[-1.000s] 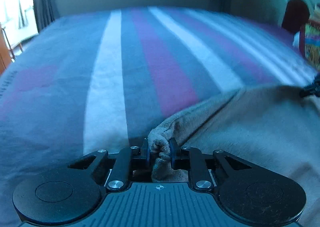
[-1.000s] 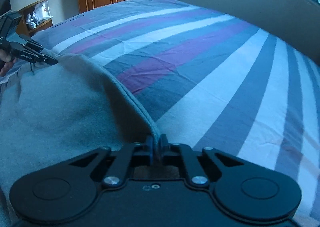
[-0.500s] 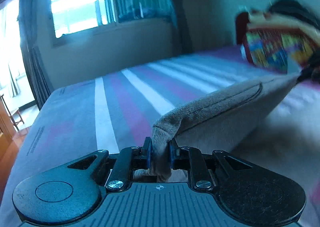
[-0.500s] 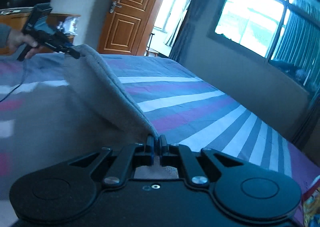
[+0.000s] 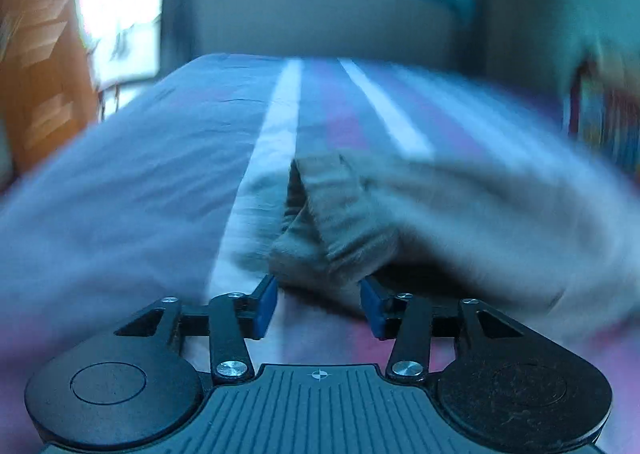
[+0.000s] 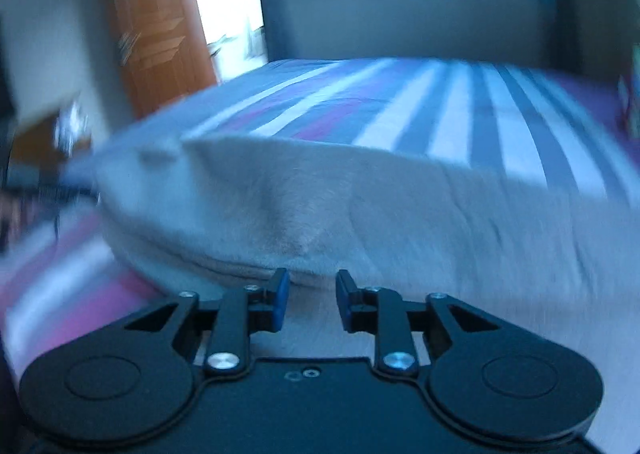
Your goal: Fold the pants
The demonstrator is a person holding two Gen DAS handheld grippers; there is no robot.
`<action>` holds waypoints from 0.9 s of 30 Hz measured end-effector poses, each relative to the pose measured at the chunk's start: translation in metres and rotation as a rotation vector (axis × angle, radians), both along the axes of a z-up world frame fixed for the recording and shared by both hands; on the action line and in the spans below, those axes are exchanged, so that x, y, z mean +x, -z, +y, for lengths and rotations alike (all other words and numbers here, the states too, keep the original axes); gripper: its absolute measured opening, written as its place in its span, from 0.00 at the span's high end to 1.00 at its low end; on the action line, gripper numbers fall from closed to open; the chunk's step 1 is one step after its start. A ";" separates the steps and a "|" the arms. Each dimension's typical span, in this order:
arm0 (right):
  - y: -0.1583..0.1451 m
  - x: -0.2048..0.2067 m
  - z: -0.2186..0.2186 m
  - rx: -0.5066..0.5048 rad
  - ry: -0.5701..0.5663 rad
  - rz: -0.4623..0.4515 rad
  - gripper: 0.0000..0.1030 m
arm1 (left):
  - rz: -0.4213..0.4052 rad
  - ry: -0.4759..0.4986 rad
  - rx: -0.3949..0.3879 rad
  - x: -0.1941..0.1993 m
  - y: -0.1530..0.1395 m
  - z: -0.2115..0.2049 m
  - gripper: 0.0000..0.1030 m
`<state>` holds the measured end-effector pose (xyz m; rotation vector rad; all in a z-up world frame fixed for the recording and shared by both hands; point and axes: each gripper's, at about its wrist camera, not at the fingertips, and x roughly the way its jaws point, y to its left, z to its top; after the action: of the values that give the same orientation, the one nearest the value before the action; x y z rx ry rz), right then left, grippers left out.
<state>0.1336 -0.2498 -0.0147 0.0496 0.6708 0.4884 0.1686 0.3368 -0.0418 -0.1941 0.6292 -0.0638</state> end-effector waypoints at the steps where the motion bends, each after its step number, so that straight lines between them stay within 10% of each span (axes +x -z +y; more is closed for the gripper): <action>1: 0.001 0.002 -0.012 0.079 0.051 0.030 0.45 | -0.005 -0.027 -0.144 -0.003 0.000 0.008 0.49; 4: 0.018 0.013 -0.040 0.308 0.163 0.144 0.38 | 0.007 -0.061 -0.513 -0.002 0.019 0.018 0.48; 11: 0.071 0.052 -0.055 0.635 0.297 0.333 0.57 | 0.064 -0.144 -0.747 0.027 0.047 0.016 0.49; 13: 0.079 0.061 -0.053 0.654 0.338 0.346 0.69 | 0.062 -0.174 -0.754 0.038 0.053 0.015 0.49; 16: 0.086 0.073 -0.052 0.649 0.391 0.363 0.95 | 0.031 -0.202 -0.682 0.046 0.041 0.020 0.87; 22: 0.032 0.023 -0.041 0.567 0.246 0.134 0.96 | 0.021 -0.100 -0.483 0.057 0.004 0.038 0.86; 27: 0.078 0.023 -0.016 0.421 0.226 0.274 0.96 | 0.144 -0.126 -0.439 0.064 0.028 0.044 0.86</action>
<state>0.1561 -0.2654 -0.0925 0.5920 0.8091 0.4008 0.2326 0.3813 -0.0697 -0.6663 0.7398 -0.0659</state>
